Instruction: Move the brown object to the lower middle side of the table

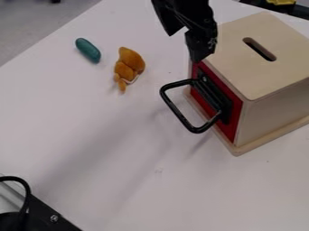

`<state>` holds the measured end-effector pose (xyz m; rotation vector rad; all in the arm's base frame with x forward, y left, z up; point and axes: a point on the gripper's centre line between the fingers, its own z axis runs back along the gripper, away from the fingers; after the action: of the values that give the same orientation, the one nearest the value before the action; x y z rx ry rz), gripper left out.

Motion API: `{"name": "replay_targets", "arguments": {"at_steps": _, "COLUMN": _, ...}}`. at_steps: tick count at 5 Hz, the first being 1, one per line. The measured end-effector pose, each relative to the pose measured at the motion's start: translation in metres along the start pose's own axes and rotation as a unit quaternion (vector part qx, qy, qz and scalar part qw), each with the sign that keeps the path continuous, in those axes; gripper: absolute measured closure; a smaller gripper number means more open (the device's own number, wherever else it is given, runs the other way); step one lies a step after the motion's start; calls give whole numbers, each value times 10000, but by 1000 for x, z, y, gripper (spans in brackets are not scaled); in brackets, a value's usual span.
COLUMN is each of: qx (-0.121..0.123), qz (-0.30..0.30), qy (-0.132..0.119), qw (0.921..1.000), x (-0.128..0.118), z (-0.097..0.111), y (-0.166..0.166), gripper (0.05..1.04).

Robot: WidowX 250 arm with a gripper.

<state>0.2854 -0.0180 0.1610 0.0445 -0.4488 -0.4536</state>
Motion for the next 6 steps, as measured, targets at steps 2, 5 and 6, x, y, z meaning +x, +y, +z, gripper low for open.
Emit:
{"name": "replay_targets", "arguments": {"at_steps": 2, "qx": -73, "qz": -5, "qy": 264, "qw": 9996, "x": -2, "z": -14, "y": 7, "gripper": 85}}
{"name": "replay_targets", "arguments": {"at_steps": 5, "qx": 193, "qz": 579, "qy": 645, "qw": 9960, "x": 1, "z": -36, "y": 79, "gripper": 85}}
{"name": "replay_targets", "arguments": {"at_steps": 6, "qx": 246, "qz": 739, "qy": 845, "qw": 9934, "x": -1, "z": -51, "y": 98, "gripper": 85}}
